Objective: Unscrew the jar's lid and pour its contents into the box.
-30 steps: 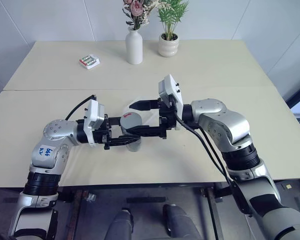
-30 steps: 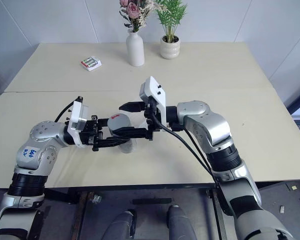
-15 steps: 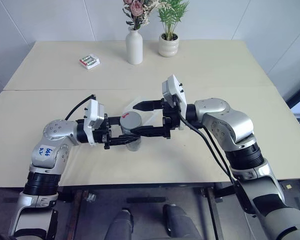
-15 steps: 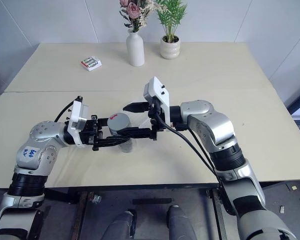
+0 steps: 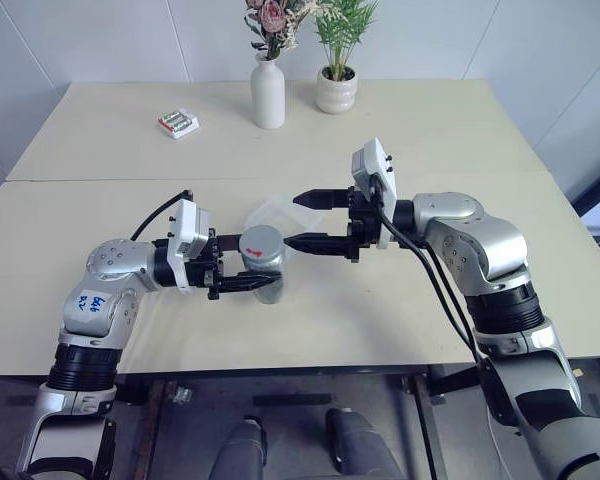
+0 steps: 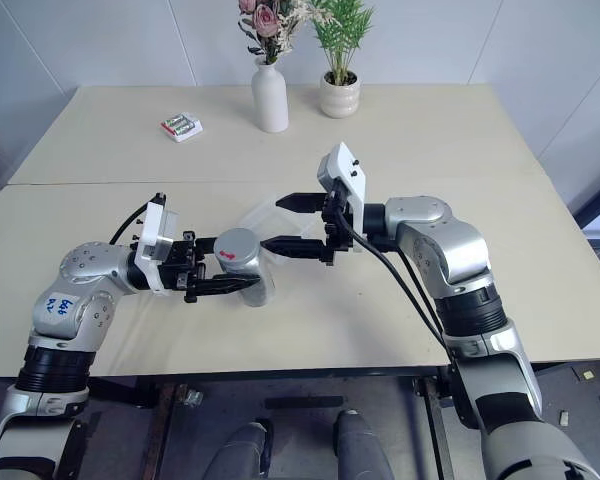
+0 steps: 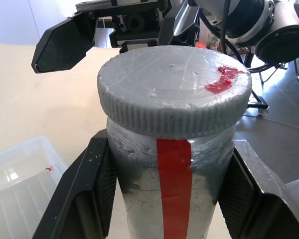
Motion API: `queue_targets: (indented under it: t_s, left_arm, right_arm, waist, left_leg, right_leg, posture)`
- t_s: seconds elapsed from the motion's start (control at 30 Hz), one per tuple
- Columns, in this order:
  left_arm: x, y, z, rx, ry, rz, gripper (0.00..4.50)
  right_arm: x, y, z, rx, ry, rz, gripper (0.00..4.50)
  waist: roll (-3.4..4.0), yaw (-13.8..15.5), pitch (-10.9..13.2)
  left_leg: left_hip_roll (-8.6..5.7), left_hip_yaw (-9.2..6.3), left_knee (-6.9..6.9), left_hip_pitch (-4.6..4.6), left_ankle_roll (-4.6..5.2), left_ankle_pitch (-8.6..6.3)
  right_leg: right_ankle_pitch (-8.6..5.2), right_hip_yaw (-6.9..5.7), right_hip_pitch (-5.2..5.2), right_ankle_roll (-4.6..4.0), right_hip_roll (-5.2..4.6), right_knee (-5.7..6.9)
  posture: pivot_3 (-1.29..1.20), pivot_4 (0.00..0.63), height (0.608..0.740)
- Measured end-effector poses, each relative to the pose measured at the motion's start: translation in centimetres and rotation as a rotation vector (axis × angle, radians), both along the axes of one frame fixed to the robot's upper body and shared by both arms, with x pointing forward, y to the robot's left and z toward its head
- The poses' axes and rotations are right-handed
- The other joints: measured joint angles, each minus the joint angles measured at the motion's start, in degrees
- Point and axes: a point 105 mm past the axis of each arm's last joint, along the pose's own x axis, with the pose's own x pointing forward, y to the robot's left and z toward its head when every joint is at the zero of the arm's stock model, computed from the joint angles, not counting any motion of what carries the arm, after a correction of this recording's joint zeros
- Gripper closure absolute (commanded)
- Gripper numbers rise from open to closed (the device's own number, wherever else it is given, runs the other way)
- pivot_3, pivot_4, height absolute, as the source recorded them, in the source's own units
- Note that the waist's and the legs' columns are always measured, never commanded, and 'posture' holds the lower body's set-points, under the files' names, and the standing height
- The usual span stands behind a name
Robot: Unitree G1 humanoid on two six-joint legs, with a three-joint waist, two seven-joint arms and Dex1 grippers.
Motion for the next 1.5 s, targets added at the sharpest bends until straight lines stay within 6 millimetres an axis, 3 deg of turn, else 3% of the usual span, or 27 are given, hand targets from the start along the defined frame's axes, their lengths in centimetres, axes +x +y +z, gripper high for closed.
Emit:
queue_targets:
  t_s: [0.47, 0.87, 1.5]
  left_arm:
    - [-0.1, 0.0, 0.0, 0.002, 0.000, -0.006, 2.15]
    - [-0.1, 0.0, 0.0, 0.002, -0.002, -0.006, 2.15]
    - [-0.1, 0.0, 0.0, 0.002, -0.002, -0.006, 2.15]
  right_arm:
    - [-0.6, -1.4, -1.1, -0.037, 0.054, 0.036, 0.04]
    - [-3.0, 0.7, -0.3, 0.023, 0.114, 0.172, 0.04]
    - [-3.1, 2.9, -0.6, 0.023, 0.073, 0.194, 0.04]
  waist:
    - [0.00, 0.0, 0.0]
    - [0.00, 0.1, 0.0]
    - [0.00, 0.0, 0.0]
  left_leg:
    - [-0.01, 0.01, 0.01, 0.00, 0.00, 0.00]
    - [-0.02, 0.00, 0.02, 0.00, 0.00, 0.00]
    - [-0.01, 0.00, 0.02, 0.00, 0.00, 0.00]
  right_leg:
    - [0.00, 0.01, 0.01, 0.00, -0.01, -0.01]
    - [0.00, 0.00, 0.02, 0.00, -0.02, -0.01]
    - [0.00, 0.00, 0.01, 0.00, -0.01, 0.00]
  posture:
    - [0.00, 0.150, 0.740]
    - [0.00, 0.150, 0.740]
    - [0.00, 0.150, 0.740]
